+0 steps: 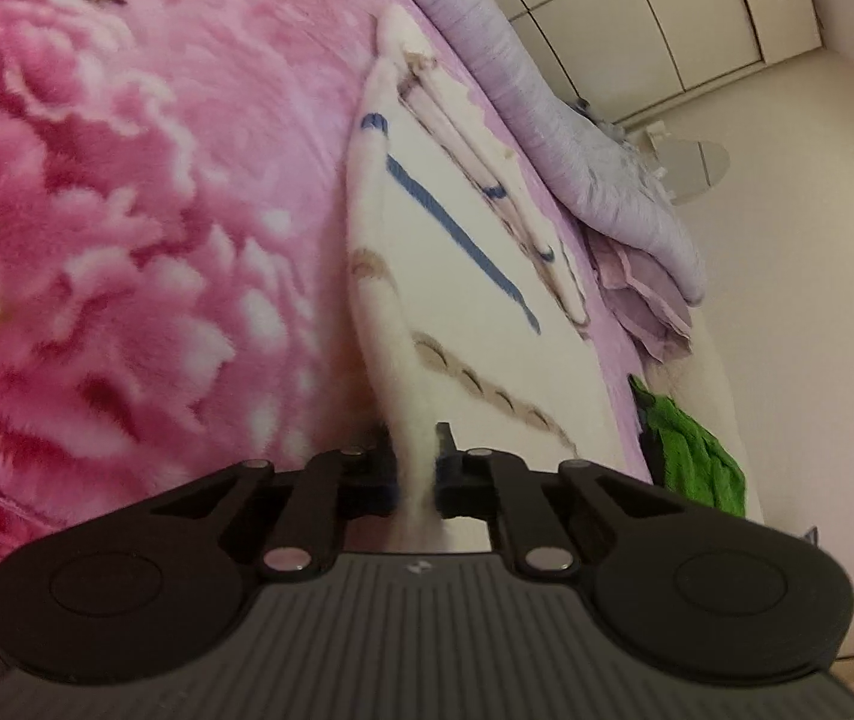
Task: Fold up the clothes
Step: 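Grasp the hem corners with both grippers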
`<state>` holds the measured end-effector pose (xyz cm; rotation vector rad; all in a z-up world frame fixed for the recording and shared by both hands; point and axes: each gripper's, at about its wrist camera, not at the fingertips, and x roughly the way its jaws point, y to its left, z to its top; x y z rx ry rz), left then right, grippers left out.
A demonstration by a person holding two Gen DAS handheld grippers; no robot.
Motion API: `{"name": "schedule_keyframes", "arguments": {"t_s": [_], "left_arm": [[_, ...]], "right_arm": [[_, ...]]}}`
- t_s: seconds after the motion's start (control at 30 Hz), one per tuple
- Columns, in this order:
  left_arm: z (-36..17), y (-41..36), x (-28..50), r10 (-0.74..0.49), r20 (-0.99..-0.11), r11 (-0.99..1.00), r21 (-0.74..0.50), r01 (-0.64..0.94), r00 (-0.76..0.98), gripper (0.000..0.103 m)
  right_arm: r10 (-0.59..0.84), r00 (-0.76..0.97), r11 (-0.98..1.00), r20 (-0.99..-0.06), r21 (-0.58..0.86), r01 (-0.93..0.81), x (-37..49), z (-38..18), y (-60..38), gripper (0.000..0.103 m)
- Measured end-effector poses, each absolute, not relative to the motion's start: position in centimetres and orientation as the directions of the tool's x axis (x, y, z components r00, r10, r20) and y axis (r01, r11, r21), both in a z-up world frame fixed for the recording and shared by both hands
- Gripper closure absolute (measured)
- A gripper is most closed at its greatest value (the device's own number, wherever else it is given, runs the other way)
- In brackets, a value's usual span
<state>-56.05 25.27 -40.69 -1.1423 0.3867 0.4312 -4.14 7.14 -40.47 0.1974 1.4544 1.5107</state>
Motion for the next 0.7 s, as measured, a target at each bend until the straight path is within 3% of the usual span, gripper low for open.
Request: {"name": "schedule_keyframes", "arguments": {"t_s": [0.1,0.4,0.7], "left_arm": [[-39.3,24.7,-55.9,0.173,-0.520,0.410,-0.734,-0.541,0.837,0.097],[-35.1,22.2,-59.1,0.268,-0.443,0.477,-0.710,-0.518,0.855,0.098],[-35.2,13.9,-66.6,0.247,-0.438,0.451,-0.737,-0.503,0.864,0.098]], "right_arm": [[0.734,-0.460,0.214,-0.500,0.813,-0.542,-4.1,-39.5,6.3,0.096],[0.800,-0.448,0.128,-0.400,0.842,-0.524,-5.0,-35.3,2.4,0.097],[0.792,-0.459,0.165,-0.403,0.865,-0.475,-7.1,-35.0,-7.5,0.097]]}}
